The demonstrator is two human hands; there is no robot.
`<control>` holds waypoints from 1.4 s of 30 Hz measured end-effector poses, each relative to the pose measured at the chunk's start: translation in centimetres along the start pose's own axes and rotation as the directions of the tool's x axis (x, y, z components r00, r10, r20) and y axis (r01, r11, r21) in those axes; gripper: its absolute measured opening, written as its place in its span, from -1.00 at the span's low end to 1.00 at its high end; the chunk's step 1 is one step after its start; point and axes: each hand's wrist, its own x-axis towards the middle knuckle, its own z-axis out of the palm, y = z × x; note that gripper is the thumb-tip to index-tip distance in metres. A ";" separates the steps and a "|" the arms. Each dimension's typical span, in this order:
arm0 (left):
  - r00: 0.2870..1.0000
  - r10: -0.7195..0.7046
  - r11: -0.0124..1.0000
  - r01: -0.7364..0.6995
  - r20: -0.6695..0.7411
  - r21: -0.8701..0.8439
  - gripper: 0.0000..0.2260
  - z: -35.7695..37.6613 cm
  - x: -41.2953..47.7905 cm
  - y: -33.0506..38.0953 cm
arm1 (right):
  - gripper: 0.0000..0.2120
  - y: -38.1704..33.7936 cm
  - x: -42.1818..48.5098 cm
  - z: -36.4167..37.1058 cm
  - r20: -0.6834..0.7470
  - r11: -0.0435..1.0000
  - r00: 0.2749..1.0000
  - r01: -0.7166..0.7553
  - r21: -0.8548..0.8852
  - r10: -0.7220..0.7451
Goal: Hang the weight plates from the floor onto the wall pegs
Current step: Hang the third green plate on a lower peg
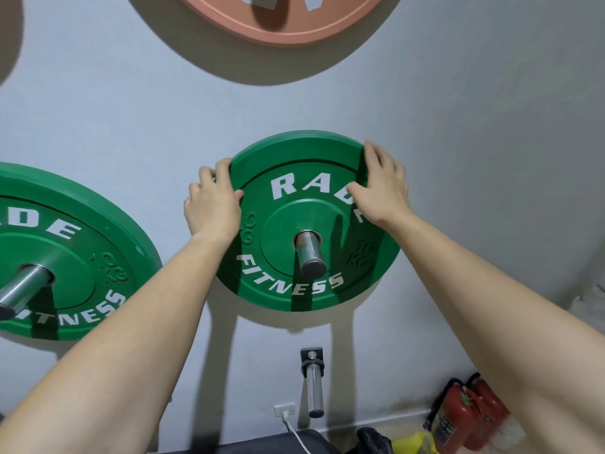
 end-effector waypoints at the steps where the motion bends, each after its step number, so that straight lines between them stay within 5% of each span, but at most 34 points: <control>1: 1.000 -0.025 1.000 0.025 0.008 -0.015 -0.54 0.2 -0.2 -0.3 | -0.18 1.3 -0.2 0.6 0.002 0.995 0.995 -0.099 0.011 0.099; 4: 0.995 -0.095 0.994 0.096 0.025 -0.044 -0.54 1.1 -1.0 -1.7 | -0.19 5.2 -0.7 2.6 0.078 0.896 0.906 -0.422 0.139 0.415; 7: 0.986 -0.156 0.985 0.159 0.049 -0.063 -0.53 1.8 -1.9 -3.1 | -0.22 8.3 -1.6 4.4 0.212 0.762 0.812 -0.583 0.280 0.544; 17: 0.909 -0.375 0.897 0.405 0.180 -0.174 -0.48 4.8 -4.9 -5.7 | -0.04 9.5 -1.6 6.6 0.272 0.677 0.789 -0.613 0.407 0.550; 22: 0.925 -0.354 0.910 0.374 0.135 -0.179 -0.51 5.2 -4.0 -5.7 | -0.24 9.7 -1.3 7.2 0.241 0.690 0.764 -0.645 0.328 0.598; 37: 0.934 -0.321 0.927 0.343 0.155 -0.151 -0.51 5.0 -2.9 -5.8 | -0.20 9.9 -1.4 8.1 0.223 0.685 0.733 -0.680 0.262 0.642; 42: 0.904 -0.353 0.930 0.367 0.240 -0.017 -0.34 3.3 -3.0 -4.1 | -0.13 9.7 -2.3 7.6 0.278 0.676 0.684 -0.724 0.141 0.675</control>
